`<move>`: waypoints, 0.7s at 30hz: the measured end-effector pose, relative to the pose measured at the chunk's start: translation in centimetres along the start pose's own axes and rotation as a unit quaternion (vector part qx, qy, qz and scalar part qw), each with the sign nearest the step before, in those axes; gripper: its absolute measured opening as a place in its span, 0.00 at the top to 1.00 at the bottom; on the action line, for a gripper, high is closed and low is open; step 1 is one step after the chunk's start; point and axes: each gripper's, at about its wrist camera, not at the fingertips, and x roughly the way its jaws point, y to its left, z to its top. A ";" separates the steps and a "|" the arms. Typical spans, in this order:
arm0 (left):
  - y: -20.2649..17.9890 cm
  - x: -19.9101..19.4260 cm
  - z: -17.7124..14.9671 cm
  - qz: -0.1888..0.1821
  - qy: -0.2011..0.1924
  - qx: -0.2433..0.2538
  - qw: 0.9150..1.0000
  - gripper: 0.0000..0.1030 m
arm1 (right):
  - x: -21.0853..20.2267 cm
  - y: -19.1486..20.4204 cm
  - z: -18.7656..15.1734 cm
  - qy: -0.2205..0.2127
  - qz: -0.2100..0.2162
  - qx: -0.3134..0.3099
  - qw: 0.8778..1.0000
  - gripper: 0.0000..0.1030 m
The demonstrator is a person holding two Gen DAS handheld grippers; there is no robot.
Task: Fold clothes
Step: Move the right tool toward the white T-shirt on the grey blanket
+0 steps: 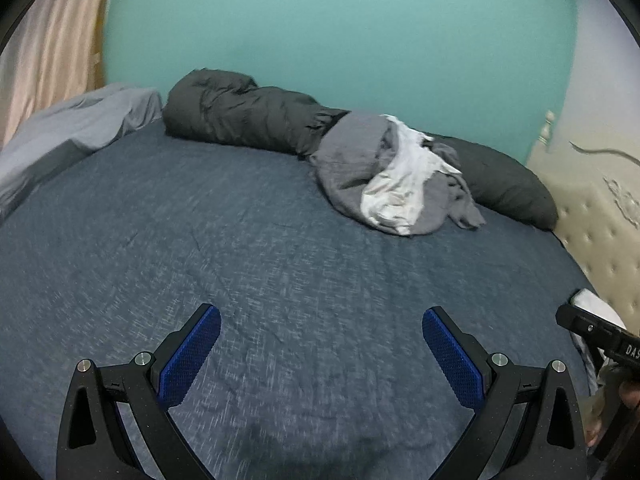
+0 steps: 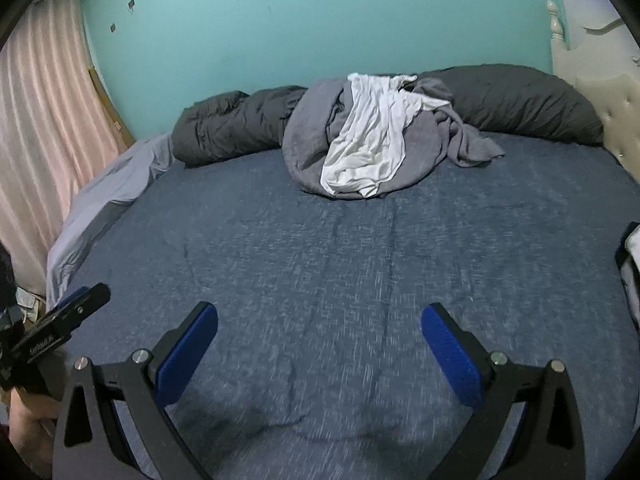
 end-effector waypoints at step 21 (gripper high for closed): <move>8.8 12.0 -3.2 0.024 0.046 -0.116 0.992 0.00 | 22.9 -2.2 8.5 0.041 -0.029 -0.038 0.998 0.18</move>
